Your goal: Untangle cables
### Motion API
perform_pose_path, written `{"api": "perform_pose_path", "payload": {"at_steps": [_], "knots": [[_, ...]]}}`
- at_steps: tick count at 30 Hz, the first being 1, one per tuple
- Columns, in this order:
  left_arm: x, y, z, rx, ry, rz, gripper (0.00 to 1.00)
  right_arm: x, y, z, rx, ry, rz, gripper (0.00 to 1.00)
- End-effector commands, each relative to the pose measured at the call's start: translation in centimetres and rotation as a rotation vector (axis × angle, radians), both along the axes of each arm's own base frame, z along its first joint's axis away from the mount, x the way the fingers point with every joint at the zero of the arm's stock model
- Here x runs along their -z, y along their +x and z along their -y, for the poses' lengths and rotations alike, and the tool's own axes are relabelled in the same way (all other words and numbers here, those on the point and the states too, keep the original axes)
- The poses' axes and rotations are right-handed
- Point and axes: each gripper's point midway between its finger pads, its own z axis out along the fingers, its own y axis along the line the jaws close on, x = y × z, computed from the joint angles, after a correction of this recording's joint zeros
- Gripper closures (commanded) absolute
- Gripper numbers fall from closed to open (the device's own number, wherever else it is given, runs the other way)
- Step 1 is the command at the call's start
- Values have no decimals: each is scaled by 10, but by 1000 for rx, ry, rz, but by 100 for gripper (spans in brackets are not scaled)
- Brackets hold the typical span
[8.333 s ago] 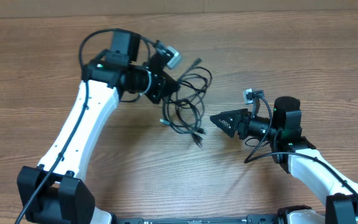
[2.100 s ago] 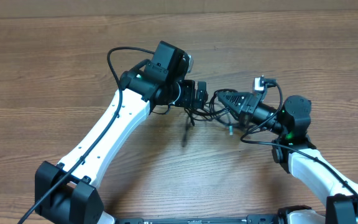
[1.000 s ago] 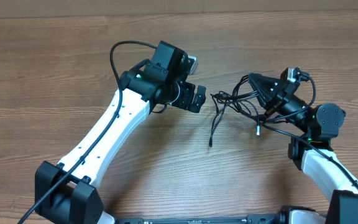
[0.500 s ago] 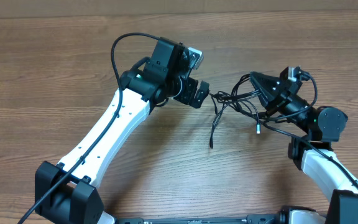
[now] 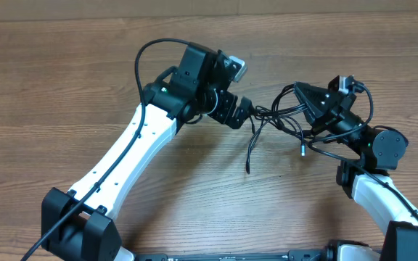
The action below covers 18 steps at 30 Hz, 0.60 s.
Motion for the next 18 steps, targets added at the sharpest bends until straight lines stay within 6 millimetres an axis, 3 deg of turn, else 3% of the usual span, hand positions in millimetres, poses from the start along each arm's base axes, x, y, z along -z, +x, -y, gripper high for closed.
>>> {"api": "perform_pose_path", "payload": {"at_steps": [1, 18], "knots": [[-16, -13, 13, 159, -44, 64, 0, -6, 3, 5, 14, 40, -24, 96], [-19, -16, 18, 210, -56, 98, 0, -13, -7, -1, -25, 14, 38, 96]]}}
